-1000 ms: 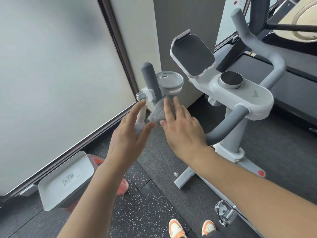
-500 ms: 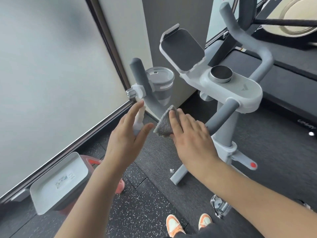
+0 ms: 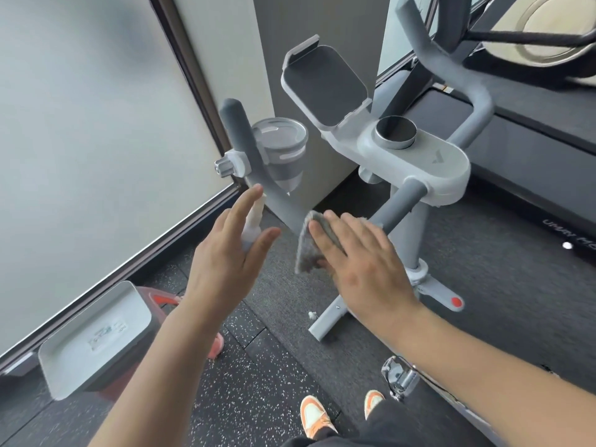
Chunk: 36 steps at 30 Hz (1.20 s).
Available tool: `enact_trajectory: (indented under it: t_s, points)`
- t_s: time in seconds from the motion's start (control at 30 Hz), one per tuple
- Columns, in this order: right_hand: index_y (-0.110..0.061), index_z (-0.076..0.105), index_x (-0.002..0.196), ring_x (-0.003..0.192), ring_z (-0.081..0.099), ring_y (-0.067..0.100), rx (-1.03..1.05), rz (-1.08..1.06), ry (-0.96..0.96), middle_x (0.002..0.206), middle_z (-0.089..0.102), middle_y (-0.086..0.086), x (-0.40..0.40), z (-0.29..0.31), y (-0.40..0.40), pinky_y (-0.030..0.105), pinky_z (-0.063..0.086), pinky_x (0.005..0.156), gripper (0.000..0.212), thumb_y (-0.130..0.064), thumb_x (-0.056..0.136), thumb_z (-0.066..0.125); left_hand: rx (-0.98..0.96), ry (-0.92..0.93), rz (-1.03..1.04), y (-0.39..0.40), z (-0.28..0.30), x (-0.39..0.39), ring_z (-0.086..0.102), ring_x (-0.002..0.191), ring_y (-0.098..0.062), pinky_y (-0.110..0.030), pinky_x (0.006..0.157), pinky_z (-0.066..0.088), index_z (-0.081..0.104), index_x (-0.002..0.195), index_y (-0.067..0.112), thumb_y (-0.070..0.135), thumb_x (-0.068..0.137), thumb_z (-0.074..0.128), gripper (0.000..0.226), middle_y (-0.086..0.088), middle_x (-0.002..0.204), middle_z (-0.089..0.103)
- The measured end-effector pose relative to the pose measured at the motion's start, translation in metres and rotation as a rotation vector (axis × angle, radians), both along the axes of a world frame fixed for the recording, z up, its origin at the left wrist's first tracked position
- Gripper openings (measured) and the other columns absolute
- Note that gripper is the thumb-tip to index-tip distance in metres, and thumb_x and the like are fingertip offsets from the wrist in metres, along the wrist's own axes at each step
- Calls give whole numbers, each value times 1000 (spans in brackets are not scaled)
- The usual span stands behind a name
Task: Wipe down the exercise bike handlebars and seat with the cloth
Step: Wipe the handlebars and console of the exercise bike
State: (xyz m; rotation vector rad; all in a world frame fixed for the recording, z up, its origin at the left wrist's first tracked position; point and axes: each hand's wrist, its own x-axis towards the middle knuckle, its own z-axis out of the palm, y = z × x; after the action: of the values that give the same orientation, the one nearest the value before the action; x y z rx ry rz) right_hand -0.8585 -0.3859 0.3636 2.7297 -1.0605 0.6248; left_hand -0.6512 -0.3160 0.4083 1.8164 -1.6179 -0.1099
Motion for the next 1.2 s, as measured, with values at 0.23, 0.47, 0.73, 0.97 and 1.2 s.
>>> enact_trajectory:
  t_s: [0.23, 0.47, 0.73, 0.97, 1.2]
  points:
    - [-9, 46, 141, 139, 35, 36, 87, 13, -21, 144, 50, 13, -81, 4, -96, 54, 22, 115, 51, -36, 102, 27, 9, -31, 44, -1, 5, -9, 61, 78, -24, -41, 71, 51, 30, 144, 37, 48, 92, 53, 58, -7, 126, 57]
    - [0, 59, 127, 130, 47, 34, 108, 49, -281, 132, 59, 14, -70, -4, -105, 52, 28, 114, 43, -23, 101, 35, 19, -39, 177, -8, 7, -37, 61, 101, -24, -35, 76, 45, 33, 144, 35, 46, 93, 59, 58, -3, 134, 55]
    - [-6, 49, 139, 127, 49, 28, 119, 302, -128, 141, 51, 12, -10, -3, -32, 49, 34, 108, 51, -35, 96, 51, -5, -21, 374, -22, 13, -68, 52, 119, -13, -30, 83, 43, 30, 143, 42, 48, 93, 55, 57, 2, 142, 49]
    - [-5, 53, 134, 111, 61, 30, 181, 384, -89, 133, 58, 17, 4, 9, -53, 43, 51, 83, 51, -39, 99, 38, 10, -38, 446, -26, 16, -80, 46, 118, -2, -27, 85, 37, 27, 146, 41, 42, 95, 53, 57, 2, 140, 48]
    - [-6, 63, 125, 116, 60, 29, 82, 292, -211, 130, 62, 11, -72, 2, -141, 44, 38, 105, 45, -34, 100, 37, -3, -115, 381, -23, 13, -83, 56, 96, -12, -34, 72, 47, 31, 149, 30, 37, 93, 57, 61, 9, 112, 51]
